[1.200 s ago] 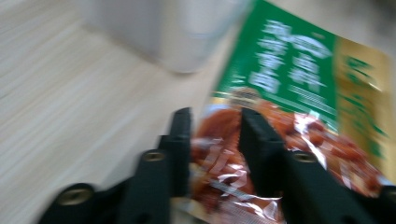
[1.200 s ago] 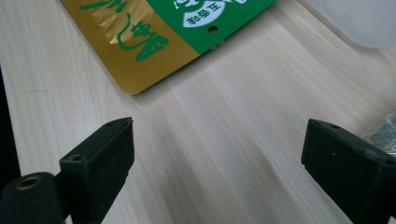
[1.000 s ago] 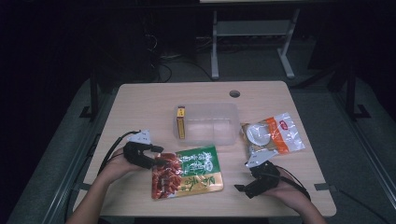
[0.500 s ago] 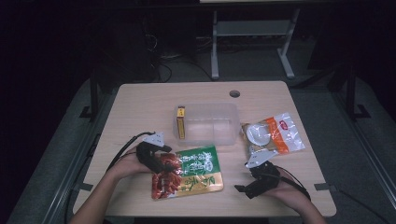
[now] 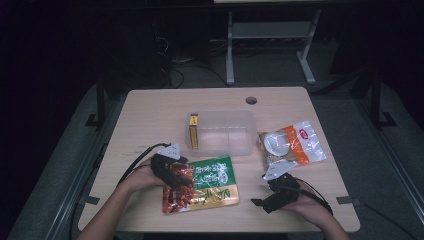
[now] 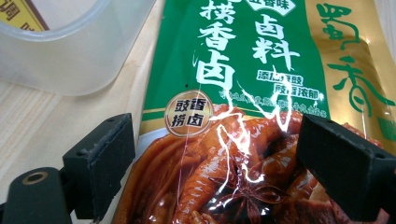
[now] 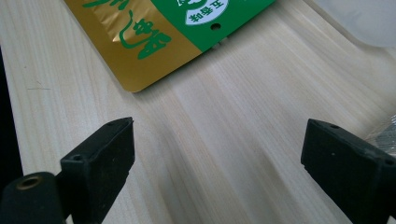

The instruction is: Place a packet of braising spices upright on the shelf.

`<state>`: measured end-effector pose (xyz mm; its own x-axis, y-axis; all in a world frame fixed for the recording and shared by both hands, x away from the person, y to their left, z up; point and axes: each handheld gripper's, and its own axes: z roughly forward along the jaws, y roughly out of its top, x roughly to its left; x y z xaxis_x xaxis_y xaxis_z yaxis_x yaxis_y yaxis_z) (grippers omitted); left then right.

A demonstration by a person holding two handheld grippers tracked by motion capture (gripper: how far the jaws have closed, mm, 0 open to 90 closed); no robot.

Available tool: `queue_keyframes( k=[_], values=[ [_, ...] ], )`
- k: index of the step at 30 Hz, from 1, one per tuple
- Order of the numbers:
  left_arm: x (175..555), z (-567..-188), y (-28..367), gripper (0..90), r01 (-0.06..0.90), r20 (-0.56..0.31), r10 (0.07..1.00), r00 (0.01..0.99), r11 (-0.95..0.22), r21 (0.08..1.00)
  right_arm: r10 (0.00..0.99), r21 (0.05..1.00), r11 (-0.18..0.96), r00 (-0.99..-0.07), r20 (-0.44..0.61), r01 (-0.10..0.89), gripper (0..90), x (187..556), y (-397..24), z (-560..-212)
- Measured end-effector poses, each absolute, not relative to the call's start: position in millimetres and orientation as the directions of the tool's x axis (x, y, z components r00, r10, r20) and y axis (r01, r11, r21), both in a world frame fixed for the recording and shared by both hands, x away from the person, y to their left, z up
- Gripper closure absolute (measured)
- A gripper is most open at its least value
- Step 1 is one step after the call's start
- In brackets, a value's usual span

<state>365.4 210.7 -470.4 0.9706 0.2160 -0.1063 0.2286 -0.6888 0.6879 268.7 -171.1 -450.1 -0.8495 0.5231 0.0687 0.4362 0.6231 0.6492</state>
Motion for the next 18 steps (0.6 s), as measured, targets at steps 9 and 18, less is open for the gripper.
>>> queue_keyframes(
  k=[9, 18],
  values=[
    [357.3, -467.3, 214.1, 39.6, 0.177, -0.074, 0.175, 0.982, -0.7, 0.692, 0.52, 0.651, 0.625, -0.852, 0.064, 0.431, 9.4, 268.5, -171.1, -449.2],
    [352.6, -462.1, 209.9, 83.1, 0.191, -0.08, 0.185, 0.979, -0.72, 0.668, 0.504, 0.651, 0.617, -0.857, 0.104, 0.442, 9.3, 268.1, -170.6, -448.6]
  ],
)
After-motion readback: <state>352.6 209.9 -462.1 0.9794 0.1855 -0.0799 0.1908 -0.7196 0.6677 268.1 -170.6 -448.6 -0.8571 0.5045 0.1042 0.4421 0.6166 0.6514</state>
